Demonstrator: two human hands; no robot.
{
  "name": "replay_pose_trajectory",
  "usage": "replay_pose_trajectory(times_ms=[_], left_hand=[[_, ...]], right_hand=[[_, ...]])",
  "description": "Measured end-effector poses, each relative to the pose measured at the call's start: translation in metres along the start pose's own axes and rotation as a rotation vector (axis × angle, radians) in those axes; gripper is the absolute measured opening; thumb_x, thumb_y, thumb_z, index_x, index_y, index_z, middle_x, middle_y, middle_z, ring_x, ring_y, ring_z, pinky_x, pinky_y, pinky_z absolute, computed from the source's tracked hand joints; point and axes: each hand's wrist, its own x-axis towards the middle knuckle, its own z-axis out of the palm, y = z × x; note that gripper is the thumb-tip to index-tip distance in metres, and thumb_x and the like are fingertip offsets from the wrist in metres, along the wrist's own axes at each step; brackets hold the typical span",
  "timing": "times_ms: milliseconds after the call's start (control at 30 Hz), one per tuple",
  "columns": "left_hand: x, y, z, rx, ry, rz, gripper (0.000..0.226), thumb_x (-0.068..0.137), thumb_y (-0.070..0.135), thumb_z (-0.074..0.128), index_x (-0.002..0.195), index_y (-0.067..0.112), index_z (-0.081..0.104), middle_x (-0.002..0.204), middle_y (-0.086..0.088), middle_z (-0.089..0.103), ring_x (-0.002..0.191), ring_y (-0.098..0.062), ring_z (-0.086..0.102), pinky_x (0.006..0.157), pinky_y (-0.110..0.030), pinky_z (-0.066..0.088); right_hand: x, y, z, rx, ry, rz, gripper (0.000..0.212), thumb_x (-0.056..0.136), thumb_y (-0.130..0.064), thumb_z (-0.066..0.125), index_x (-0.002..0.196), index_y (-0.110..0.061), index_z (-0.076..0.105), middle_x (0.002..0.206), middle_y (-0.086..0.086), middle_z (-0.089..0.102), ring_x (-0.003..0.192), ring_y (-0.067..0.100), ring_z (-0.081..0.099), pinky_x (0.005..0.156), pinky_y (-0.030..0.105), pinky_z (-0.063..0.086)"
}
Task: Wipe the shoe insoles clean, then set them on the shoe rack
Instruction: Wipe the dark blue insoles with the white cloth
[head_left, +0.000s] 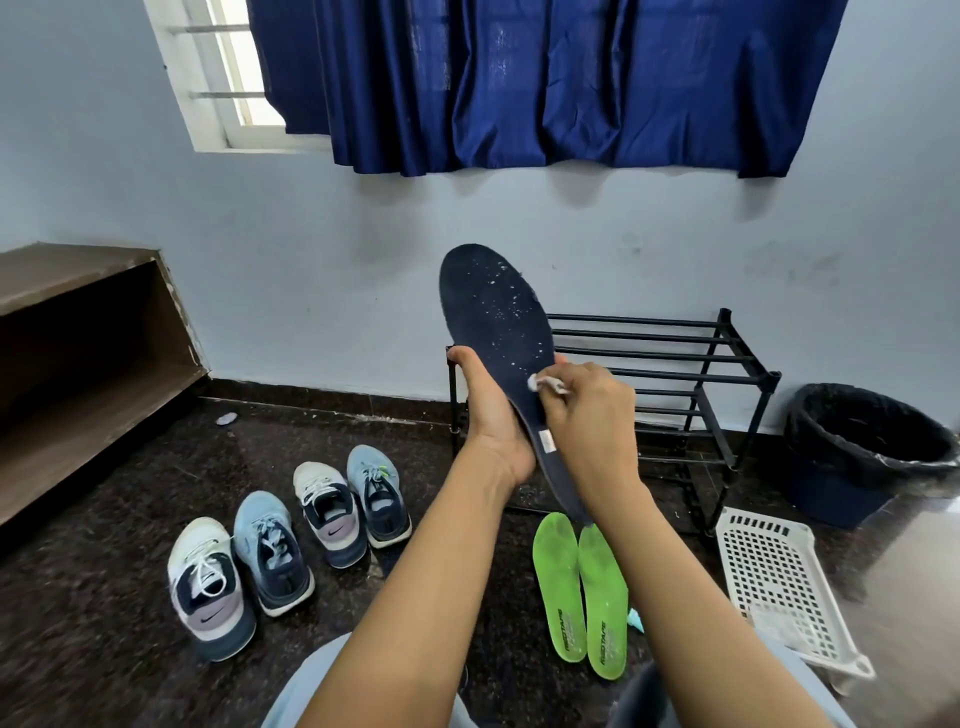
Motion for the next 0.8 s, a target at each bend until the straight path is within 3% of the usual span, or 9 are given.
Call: replay_pose_trajectory(times_ms=[67, 200, 300, 400, 500, 600, 667, 733, 800], left_hand=[[-0.002, 0.001, 0.000, 0.001, 0.005, 0.007, 0.101, 0.079, 0.086, -0.001, 0.089, 0.011, 0.066, 0.081, -0.009, 0.067, 0.074, -0.022, 0.065, 0.078, -0.033, 0.050], [0.001, 0.010, -0.010, -0.031, 0.069, -0.045, 0.109, 0.078, 0.088, 0.004, 0.107, 0.003, 0.065, 0.099, -0.018, 0.067, 0.085, -0.026, 0.068, 0.084, -0.035, 0.053], [-0.003, 0.006, -0.006, 0.014, 0.055, -0.048, 0.106, 0.078, 0.088, 0.004, 0.100, 0.006, 0.068, 0.094, -0.014, 0.069, 0.085, -0.025, 0.069, 0.083, -0.035, 0.053], [-0.007, 0.000, -0.003, 0.051, 0.078, -0.043, 0.098, 0.080, 0.086, 0.004, 0.099, 0.015, 0.069, 0.088, -0.007, 0.072, 0.082, -0.022, 0.069, 0.075, -0.031, 0.054], [-0.006, 0.006, -0.007, 0.043, 0.080, -0.057, 0.100, 0.080, 0.086, 0.004, 0.089, 0.010, 0.068, 0.079, -0.009, 0.071, 0.073, -0.022, 0.069, 0.073, -0.030, 0.054], [-0.004, 0.012, -0.011, 0.016, 0.080, -0.084, 0.106, 0.079, 0.087, 0.006, 0.085, 0.001, 0.067, 0.079, -0.016, 0.071, 0.078, -0.026, 0.070, 0.082, -0.035, 0.054], [-0.005, 0.011, -0.009, 0.024, 0.071, -0.083, 0.106, 0.079, 0.087, 0.006, 0.089, 0.002, 0.067, 0.082, -0.015, 0.071, 0.081, -0.026, 0.070, 0.083, -0.036, 0.054], [-0.005, 0.009, -0.009, 0.049, 0.069, -0.066, 0.101, 0.081, 0.086, 0.006, 0.092, 0.007, 0.068, 0.083, -0.011, 0.071, 0.079, -0.024, 0.069, 0.080, -0.034, 0.054], [-0.005, 0.007, -0.007, 0.052, 0.089, -0.061, 0.094, 0.081, 0.085, 0.008, 0.093, 0.014, 0.069, 0.082, -0.006, 0.071, 0.078, -0.021, 0.068, 0.076, -0.031, 0.053]], right_hand=[[-0.002, -0.002, 0.004, -0.031, 0.066, -0.061, 0.013, 0.080, -0.005, 0.066, 0.086, -0.012, 0.075, 0.082, 0.011, 0.069, 0.073, 0.029, 0.063, 0.067, 0.022, 0.036], [-0.013, -0.011, -0.004, 0.176, -0.205, -0.034, 0.014, 0.079, -0.007, 0.070, 0.082, -0.019, 0.076, 0.072, -0.012, 0.066, 0.070, -0.008, 0.058, 0.064, 0.002, 0.036], [-0.010, -0.009, -0.004, 0.122, -0.155, -0.074, 0.015, 0.078, -0.005, 0.068, 0.081, -0.018, 0.076, 0.077, -0.005, 0.070, 0.072, 0.006, 0.063, 0.065, 0.010, 0.040], [-0.004, -0.005, 0.000, 0.012, 0.001, -0.084, 0.015, 0.077, -0.001, 0.067, 0.084, -0.012, 0.075, 0.083, 0.009, 0.069, 0.074, 0.028, 0.063, 0.064, 0.014, 0.031], [-0.011, -0.009, 0.000, 0.105, -0.089, -0.067, 0.016, 0.078, -0.004, 0.066, 0.084, -0.015, 0.075, 0.086, 0.004, 0.071, 0.079, 0.019, 0.064, 0.065, 0.008, 0.034], [-0.016, -0.013, -0.002, 0.222, -0.245, -0.024, 0.017, 0.079, -0.006, 0.067, 0.083, -0.021, 0.075, 0.083, -0.004, 0.072, 0.077, 0.005, 0.062, 0.065, 0.001, 0.037], [-0.012, -0.011, -0.002, 0.225, -0.231, -0.035, 0.018, 0.078, -0.005, 0.068, 0.081, -0.022, 0.074, 0.083, -0.005, 0.071, 0.077, 0.005, 0.062, 0.067, 0.001, 0.038], [-0.007, -0.011, 0.001, 0.207, -0.134, -0.077, 0.019, 0.077, -0.003, 0.068, 0.081, -0.020, 0.074, 0.086, -0.001, 0.070, 0.079, 0.012, 0.063, 0.072, 0.009, 0.042], [-0.005, -0.011, 0.006, 0.151, -0.031, -0.136, 0.017, 0.077, -0.003, 0.067, 0.084, -0.017, 0.074, 0.087, 0.004, 0.070, 0.080, 0.020, 0.064, 0.075, 0.024, 0.047]])
